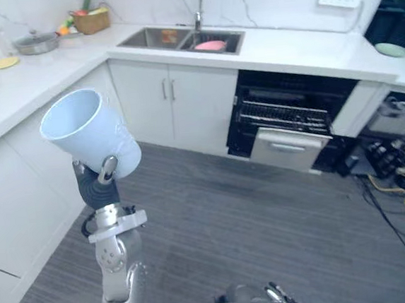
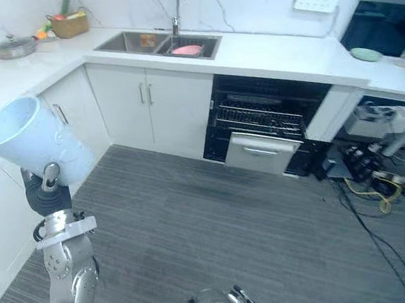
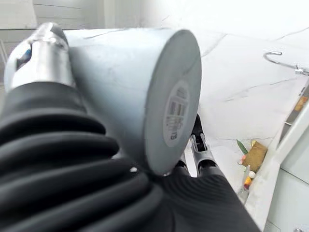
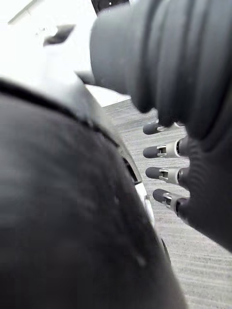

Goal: Walk over to the sink, pick up the cup, carry it to the dishwasher, place the cup inside the dishwasher, then close the dishwasher door

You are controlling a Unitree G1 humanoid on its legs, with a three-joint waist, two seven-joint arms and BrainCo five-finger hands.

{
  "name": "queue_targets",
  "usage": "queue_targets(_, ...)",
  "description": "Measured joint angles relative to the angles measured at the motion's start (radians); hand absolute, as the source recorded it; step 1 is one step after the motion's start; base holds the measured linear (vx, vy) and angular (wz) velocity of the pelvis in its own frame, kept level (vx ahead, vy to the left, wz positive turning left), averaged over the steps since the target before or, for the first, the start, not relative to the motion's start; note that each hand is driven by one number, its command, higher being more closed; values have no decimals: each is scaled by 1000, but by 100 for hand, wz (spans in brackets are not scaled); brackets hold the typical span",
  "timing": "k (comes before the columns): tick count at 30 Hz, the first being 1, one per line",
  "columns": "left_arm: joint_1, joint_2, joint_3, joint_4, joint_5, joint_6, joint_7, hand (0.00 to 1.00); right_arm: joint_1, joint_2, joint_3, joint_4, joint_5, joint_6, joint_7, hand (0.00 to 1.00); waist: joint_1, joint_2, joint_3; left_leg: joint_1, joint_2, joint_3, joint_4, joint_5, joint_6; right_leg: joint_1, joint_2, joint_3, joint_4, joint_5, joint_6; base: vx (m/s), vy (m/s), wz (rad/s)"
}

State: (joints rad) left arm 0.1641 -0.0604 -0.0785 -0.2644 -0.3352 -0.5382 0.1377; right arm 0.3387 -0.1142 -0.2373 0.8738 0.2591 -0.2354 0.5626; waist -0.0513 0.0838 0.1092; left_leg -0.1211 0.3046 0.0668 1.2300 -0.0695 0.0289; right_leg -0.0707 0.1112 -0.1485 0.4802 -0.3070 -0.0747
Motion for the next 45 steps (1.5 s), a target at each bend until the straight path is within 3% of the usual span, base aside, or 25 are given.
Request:
queue_targets(2,0,-5,4,-1,0,8,-11,100,-13,-4,-1,6,18,-8,-3,0,13,-3,0,-113,-29,43,-1,-96,11,73,1,23,-74,8,-23,407,-95,-22)
queue_targets(4,0,6,9,-2,0,8,-23,100,-42,1,-2,5,28,-30,3,0,43,-24,-3,-159,-90,126,-285,-197,-8,152,-10,85,-172,31,-17,468,-91,-74)
queue_targets(5,-1,6,8,-3,1,8,-23,100,-57,4,-2,6,28,-34,5,0,43,-32,-3,-158,-115,135,-402,-204,-14,168,-15,103,-190,35,-11,447,-7,-87)
queue_targets(6,-1,7,5,-3,3,8,-18,100,-78,5,-2,8,27,-43,9,0,44,-45,-7,-152,-178,116,-655,-183,-23,190,-28,145,-215,35,-9,481,62,-103)
queue_targets(7,-2,15,-3,-4,5,9,-6,100,-108,8,0,8,27,-49,22,0,53,-63,-8,-134,-243,63,-862,-62,-33,209,-45,200,-233,30,4,599,130,-120)
queue_targets(9,-2,26,-12,-20,8,23,18,100,-131,20,14,8,27,-61,32,0,70,-88,-21,-91,-299,14,-990,93,-13,236,-68,288,-264,21,25,587,147,-113)
queue_targets(10,-15,42,-17,-30,15,30,31,100,-136,41,33,2,28,-66,34,0,52,-125,-23,-85,-316,26,-948,88,0,260,-90,311,-293,25,38,543,96,-65)
queue_targets(12,-23,61,-22,-38,18,31,31,100,-158,54,56,4,26,-61,38,0,59,-129,-9,-160,-267,55,-734,7,16,304,-75,358,-335,90,45,343,72,-26)
queue_targets(13,7,101,-101,-49,25,12,28,100,-147,11,107,125,68,-64,0,0,50,-106,-52,-88,-287,94,-993,120,7,267,-74,390,-314,22,46,78,33,-17)
queue_targets(20,7,121,-98,-50,26,12,32,100,-145,10,102,132,68,-62,1,0,37,-98,-56,-88,-297,99,-1028,129,12,253,-87,369,-316,18,54,0,-4,3)
queue_targets(24,9,120,-57,-18,35,11,53,100,-142,6,89,163,67,-29,2,0,38,-87,-55,-88,-323,95,-1056,141,26,249,-157,178,-320,-8,115,15,-13,27)
queue_targets(26,6,119,-17,33,35,12,66,100,-139,7,63,162,67,-22,3,0,39,-79,-65,-68,-360,65,-1157,201,32,250,-201,48,-338,-1,144,38,-15,52)
queue_targets(29,6,119,-2,66,36,12,80,100,-127,10,28,162,66,-15,5,0,42,-75,-65,-43,-394,7,-1267,285,34,272,-213,-59,-361,10,155,76,-57,71)
queue_targets(31,7,120,8,83,32,12,78,100,-131,8,12,163,66,-8,5,0,64,-84,-58,-36,-404,-5,-1267,285,32,291,-216,-83,-368,14,159,52,-94,36)
queue_targets(33,5,119,12,84,21,3,54,100,-152,6,-32,167,67,-7,3,0,75,-98,-52,-36,-394,67,-1226,225,39,303,-229,-95,-357,15,160,7,-59,3)
queue_targets(35,-3,118,-11,84,13,-2,22,100,-149,1,-82,181,68,-6,2,0,56,-100,-51,-27,-396,123,-1209,181,43,310,-248,-138,-308,14,161,26,-16,29)
queue_targets(36,-17,116,-27,84,14,-3,5,100,-144,-2,-111,206,68,-6,2,0,43,-99,-56,-7,-405,156,-1202,149,43,292,-274,-160,-239,14,162,135,40,45)
queue_targets(37,-44,114,-45,88,14,-5,-9,100,-130,-7,-146,215,69,-10,2,0,28,-98,-55,-33,-392,183,-1051,81,85,249,-310,-175,-111,8,161,197,51,30)
queue_targets(38,-49,111,-47,90,15,-5,-12,100,-125,-10,-152,215,69,-12,3,0,27,-93,-55,-34,-387,184,-1017,64,83,234,-316,-180,-69,8,160,325,64,12)
queue_targets(39,-72,108,-51,108,18,-7,-20,100,-99,-15,-178,213,69,-24,3,0,23,-85,-49,-3,-386,177,-998,-16,74,164,-350,-190,154,39,98,296,115,7)
queue_targets(40,-82,110,-61,136,28,-6,-17,100,-76,-8,-198,211,80,-36,5,0,6,-90,-48,63,-402,158,-1055,-27,78,87,-376,-142,335,159,-4,336,164,25)
queue_targets(41,-83,115,-70,152,36,-6,-10,100,-49,2,-200,210,90,-52,9,0,-14,-81,-47,104,-399,133,-1095,-25,79,43,-355,-83,412,177,29,234,151,38)
queue_targets(42,-87,120,-74,163,38,-6,-9,100,-33,13,-204,211,90,-58,16,0,-24,-70,-45,118,-395,117,-1112,-24,77,16,-329,-58,425,132,55,270,103,50)
queue_targets(43,-101,131,-76,177,44,-7,0,100,-15,51,-211,211,101,-75,25,0,-42,-81,-50,145,-390,109,-1152,-12,58,-39,-281,-47,364,39,92,240,61,42)
queue_targets(45,-117,146,-68,195,44,-6,9,100,-8,73,-208,211,108,-92,25,0,-58,-108,-41,170,-387,126,-1171,10,53,-46,-267,-94,215,-4,102,227,27,20)
